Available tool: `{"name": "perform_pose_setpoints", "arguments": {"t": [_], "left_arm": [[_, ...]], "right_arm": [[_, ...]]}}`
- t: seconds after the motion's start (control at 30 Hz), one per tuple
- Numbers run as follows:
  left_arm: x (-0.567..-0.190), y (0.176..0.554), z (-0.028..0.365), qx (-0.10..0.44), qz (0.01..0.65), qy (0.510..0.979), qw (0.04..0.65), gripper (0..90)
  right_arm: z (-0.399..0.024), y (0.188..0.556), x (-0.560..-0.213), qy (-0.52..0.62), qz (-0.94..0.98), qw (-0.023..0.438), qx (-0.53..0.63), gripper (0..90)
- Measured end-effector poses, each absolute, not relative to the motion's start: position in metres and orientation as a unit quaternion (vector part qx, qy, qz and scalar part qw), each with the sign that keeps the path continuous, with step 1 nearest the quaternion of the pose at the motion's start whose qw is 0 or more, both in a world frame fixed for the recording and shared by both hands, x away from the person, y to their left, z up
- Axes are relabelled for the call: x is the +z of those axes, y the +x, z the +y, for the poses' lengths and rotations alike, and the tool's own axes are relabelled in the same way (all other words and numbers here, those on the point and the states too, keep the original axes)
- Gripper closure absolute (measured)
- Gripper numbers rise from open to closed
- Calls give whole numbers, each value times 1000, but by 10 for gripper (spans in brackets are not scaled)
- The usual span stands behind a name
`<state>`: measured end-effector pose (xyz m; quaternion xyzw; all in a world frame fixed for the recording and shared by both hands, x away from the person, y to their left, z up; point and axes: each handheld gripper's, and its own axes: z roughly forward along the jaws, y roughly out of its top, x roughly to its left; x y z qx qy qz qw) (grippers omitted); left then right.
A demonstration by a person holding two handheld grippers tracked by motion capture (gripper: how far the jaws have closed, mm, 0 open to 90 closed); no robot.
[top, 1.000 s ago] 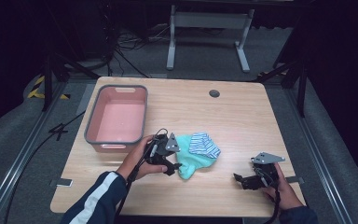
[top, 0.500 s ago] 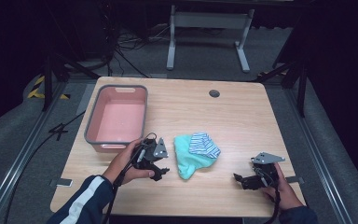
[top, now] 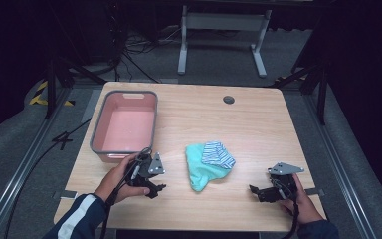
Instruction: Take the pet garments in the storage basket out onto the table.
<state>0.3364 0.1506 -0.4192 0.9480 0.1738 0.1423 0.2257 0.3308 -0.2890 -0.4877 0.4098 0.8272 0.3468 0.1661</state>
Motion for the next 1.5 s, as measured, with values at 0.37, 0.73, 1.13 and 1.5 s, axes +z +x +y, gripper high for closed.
{"name": "perform_pose_setpoints", "arguments": {"t": [0.37,0.73,1.13,1.5], "left_arm": [[-432,330,191,159,194,947,203,199],[-442,321,227,176,216,942,185,201],[-459,312,265,172,249,926,225,175],[-483,310,310,110,302,879,352,121]], "right_arm": [[-289,331,-488,410,827,166,347,5],[-289,331,-488,410,827,166,347,5],[-289,331,-488,410,827,168,346,4],[-288,332,-488,409,828,165,346,1]]}}
